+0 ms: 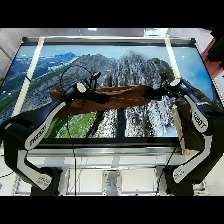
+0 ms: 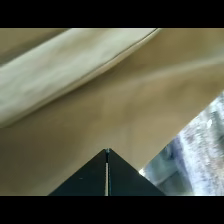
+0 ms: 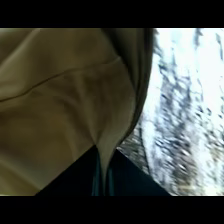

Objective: Fold the shirts.

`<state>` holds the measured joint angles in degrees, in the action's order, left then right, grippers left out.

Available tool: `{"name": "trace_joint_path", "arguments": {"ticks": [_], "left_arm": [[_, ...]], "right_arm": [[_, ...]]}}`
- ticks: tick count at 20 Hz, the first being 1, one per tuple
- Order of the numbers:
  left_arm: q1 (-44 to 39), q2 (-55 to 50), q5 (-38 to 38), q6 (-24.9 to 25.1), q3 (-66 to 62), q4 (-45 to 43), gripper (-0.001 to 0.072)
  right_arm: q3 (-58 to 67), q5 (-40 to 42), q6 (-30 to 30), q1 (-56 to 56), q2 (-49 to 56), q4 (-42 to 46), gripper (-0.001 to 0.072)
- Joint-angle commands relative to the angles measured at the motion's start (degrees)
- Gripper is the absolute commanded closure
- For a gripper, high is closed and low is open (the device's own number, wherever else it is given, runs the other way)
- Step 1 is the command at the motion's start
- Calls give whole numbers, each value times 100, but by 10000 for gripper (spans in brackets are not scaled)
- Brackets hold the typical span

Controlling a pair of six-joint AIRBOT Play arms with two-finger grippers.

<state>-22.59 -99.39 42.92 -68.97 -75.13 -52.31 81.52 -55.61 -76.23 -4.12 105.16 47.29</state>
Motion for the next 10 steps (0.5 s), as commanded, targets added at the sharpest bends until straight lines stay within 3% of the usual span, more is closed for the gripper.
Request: {"name": "trace_joint_path", "arguments": {"ticks": [1, 6, 10], "left_arm": [[-2, -37, 125, -660, 2, -966, 699], [-122, -37, 184, -621, 0, -885, 699], [-227, -37, 173, -623, -2, -938, 698]], "right_arm": [[769, -645, 109, 31, -81, -111, 681], [2310, -1360, 105, 581, -136, 94, 682], [3029, -1397, 61, 1456, -136, 566, 683]]}}
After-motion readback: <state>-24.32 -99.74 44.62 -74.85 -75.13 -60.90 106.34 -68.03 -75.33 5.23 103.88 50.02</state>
